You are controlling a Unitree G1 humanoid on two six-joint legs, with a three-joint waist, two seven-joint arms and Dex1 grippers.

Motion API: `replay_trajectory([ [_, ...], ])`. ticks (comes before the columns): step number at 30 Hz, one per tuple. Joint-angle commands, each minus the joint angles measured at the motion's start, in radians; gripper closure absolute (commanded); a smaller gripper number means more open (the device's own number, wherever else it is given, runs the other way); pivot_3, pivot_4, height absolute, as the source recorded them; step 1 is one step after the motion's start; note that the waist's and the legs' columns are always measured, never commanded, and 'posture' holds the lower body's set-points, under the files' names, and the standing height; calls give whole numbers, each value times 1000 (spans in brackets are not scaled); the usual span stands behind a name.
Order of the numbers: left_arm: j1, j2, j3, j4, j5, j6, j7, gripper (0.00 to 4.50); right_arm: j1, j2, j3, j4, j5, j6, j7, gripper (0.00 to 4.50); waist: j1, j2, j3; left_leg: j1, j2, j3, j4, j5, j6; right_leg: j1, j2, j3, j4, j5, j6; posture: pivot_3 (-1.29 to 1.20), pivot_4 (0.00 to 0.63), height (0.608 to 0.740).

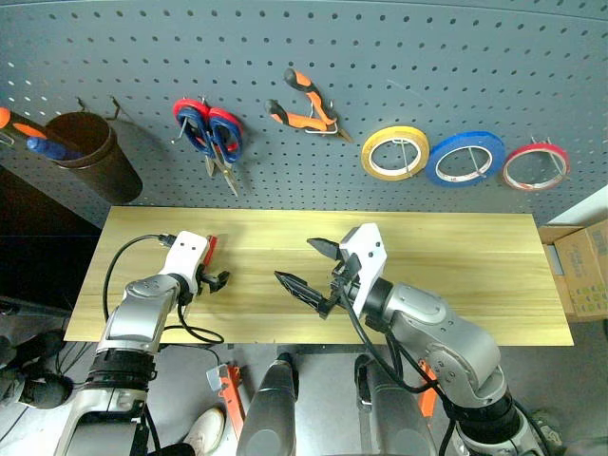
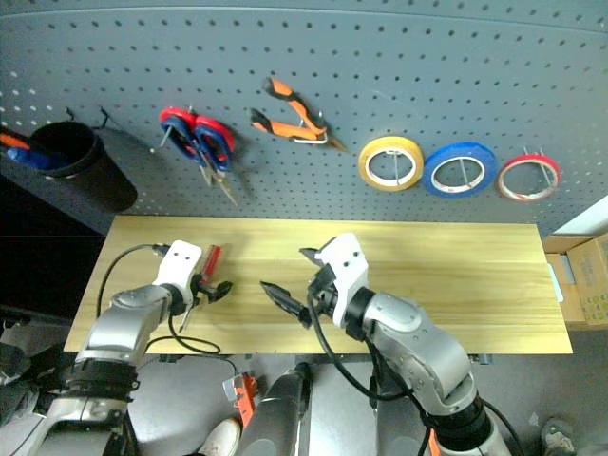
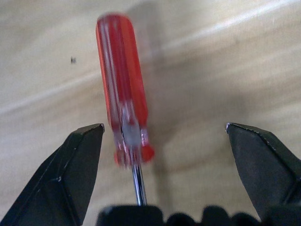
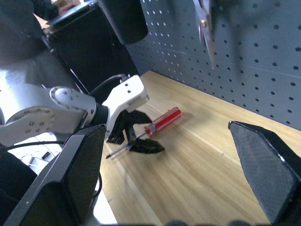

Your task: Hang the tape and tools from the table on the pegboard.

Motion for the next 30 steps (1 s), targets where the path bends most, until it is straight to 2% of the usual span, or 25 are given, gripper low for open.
replay_trajectory([
  [1,-14,-8,-8,62,28,-30,18,53,17,0,-3,-62,18,3,-3,0,-2,0,0,0,0,0,0,0,0,0,0,0,0,0,0,109,396,740],
  [7,-30,-15,-12,106,31,-43,8,53,34,-7,-11,-84,19,17,-16,0,-10,0,0,0,0,0,1,0,0,0,0,0,1,0,0,102,400,740],
  [9,-26,-13,-10,103,28,-44,2,405,37,-10,-14,-88,23,21,-19,0,-12,0,0,0,0,0,1,0,0,0,0,0,1,0,0,104,400,740],
  [11,-26,-11,-8,105,29,-47,-2,942,35,-10,-17,-85,25,21,-20,0,-16,0,0,0,0,0,1,0,0,0,0,0,1,0,0,107,403,740],
  [19,-26,-8,-3,118,34,-60,-3,3663,29,-10,-24,-75,31,21,-19,0,-21,0,0,0,0,0,1,0,0,0,0,0,1,0,0,113,409,740],
  [26,-17,-19,-4,107,32,-63,1,3690,22,-15,-30,-63,31,16,-10,0,-21,0,0,0,0,0,1,0,0,0,0,0,1,0,0,117,399,740],
  [30,16,-56,6,18,3,-66,2,3690,17,-22,-36,-60,30,8,-2,0,-20,0,0,0,0,0,1,0,0,0,0,0,1,0,0,113,379,740],
])
